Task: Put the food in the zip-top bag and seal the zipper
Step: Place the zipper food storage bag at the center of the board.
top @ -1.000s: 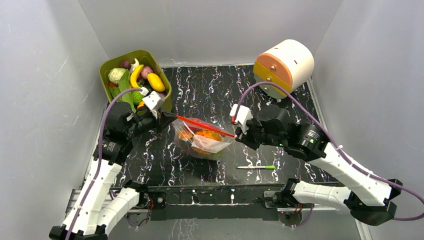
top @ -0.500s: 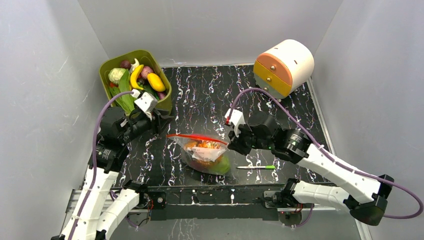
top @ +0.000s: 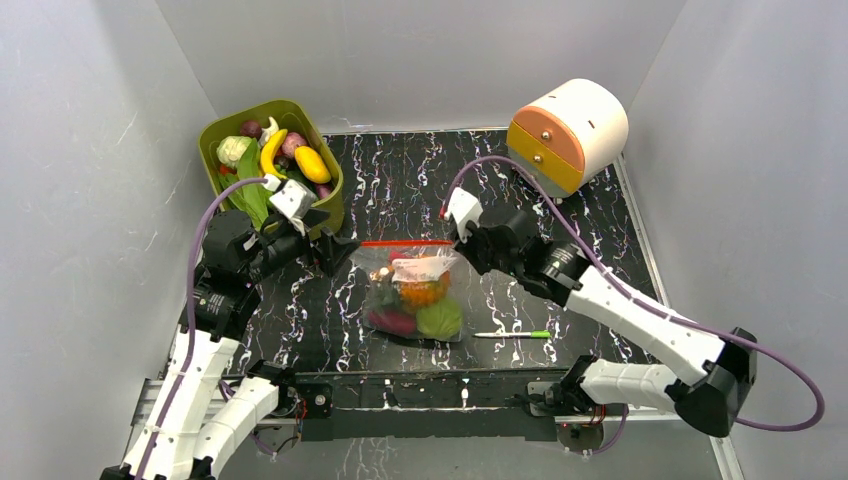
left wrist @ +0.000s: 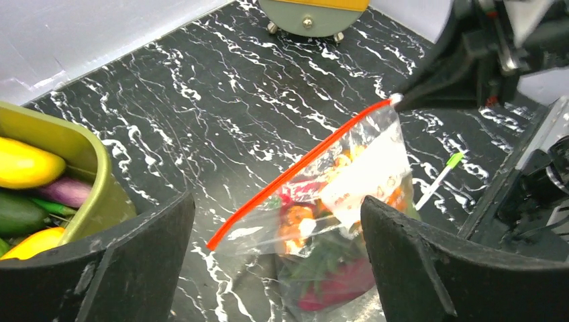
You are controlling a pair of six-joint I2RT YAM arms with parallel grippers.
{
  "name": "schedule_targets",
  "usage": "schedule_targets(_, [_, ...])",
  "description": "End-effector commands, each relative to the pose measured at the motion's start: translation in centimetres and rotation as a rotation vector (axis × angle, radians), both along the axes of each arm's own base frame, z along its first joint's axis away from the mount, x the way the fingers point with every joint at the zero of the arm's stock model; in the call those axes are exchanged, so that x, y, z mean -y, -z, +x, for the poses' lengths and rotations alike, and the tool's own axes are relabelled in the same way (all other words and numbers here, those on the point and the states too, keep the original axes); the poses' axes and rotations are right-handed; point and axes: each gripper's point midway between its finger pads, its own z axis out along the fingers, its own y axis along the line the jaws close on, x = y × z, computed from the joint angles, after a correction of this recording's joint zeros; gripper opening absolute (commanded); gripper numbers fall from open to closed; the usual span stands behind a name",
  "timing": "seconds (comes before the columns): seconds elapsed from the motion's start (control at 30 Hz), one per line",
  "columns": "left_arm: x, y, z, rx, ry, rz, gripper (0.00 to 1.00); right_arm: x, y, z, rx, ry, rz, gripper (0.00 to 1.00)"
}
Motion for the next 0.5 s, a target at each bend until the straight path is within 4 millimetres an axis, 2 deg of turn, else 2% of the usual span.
schedule_targets(0.0, [-0.1,-1.4,0.0,0.035,-0.014,-0.026,0.98,0.6,-4.6,5.7,0.171,0.083,0.068,0.0])
schedule_targets(0.2, [-0.4,-0.9,0.1,0.022,-0.043,-0.024,0.98,3.2,-4.4,10.7,0.218,0.138,0.026,0.0])
schedule_targets(0.47, [-0.7,-0.5,0.4,0.003,-0.09,-0.072,0.98,2.9,-4.1,14.1,0.215,0.13,0.042,0.0])
